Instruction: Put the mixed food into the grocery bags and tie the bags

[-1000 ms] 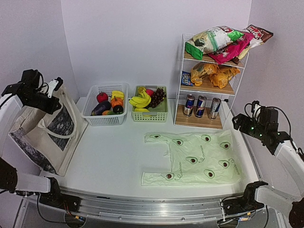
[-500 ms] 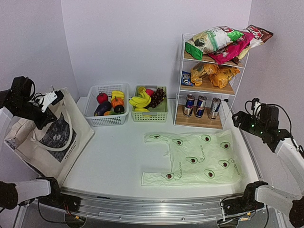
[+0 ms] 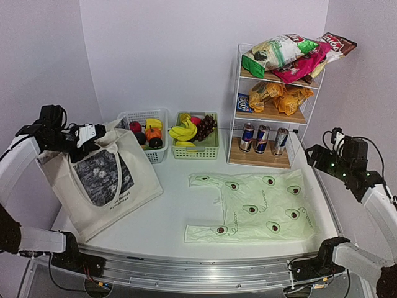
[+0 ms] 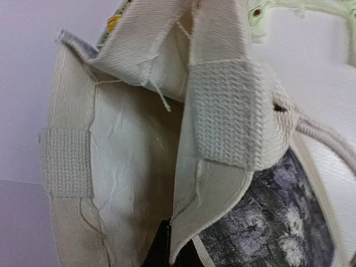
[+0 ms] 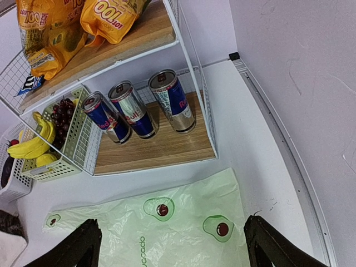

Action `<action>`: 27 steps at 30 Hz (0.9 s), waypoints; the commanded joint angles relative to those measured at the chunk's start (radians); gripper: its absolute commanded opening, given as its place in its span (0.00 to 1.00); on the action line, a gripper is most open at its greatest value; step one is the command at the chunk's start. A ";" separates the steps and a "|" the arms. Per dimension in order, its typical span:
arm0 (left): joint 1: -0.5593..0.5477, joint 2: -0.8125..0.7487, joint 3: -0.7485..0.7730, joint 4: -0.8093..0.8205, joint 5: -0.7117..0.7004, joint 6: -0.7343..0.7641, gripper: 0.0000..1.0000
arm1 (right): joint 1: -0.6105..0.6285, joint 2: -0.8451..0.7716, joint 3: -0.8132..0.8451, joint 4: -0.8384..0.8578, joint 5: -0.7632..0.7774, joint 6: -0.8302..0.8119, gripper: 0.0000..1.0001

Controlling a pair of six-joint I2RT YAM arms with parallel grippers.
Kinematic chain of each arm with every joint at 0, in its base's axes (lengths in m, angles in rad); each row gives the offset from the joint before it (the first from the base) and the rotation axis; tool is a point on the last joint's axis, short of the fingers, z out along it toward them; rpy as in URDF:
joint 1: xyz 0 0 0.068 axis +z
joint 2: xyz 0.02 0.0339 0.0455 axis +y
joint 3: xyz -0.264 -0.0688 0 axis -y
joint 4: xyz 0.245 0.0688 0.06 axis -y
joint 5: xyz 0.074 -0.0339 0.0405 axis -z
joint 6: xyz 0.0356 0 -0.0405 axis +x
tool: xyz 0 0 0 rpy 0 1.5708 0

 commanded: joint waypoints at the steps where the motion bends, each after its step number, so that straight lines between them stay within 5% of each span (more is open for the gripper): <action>1: 0.000 0.071 -0.039 0.439 -0.152 0.129 0.00 | -0.002 -0.016 0.048 -0.020 -0.001 0.011 0.87; 8: -0.018 0.155 -0.091 0.781 -0.197 0.274 0.00 | -0.002 -0.008 0.052 -0.021 -0.006 0.012 0.87; 15: -0.060 0.126 -0.094 0.782 -0.111 0.354 0.00 | -0.002 -0.020 0.045 -0.021 -0.005 0.007 0.87; 19: -0.081 0.043 -0.055 0.531 0.105 0.357 0.00 | -0.002 -0.021 0.050 -0.022 -0.039 0.004 0.87; 27: -0.377 -0.073 -0.077 0.300 0.117 0.340 0.00 | 0.016 0.000 0.140 -0.102 -0.119 0.010 0.87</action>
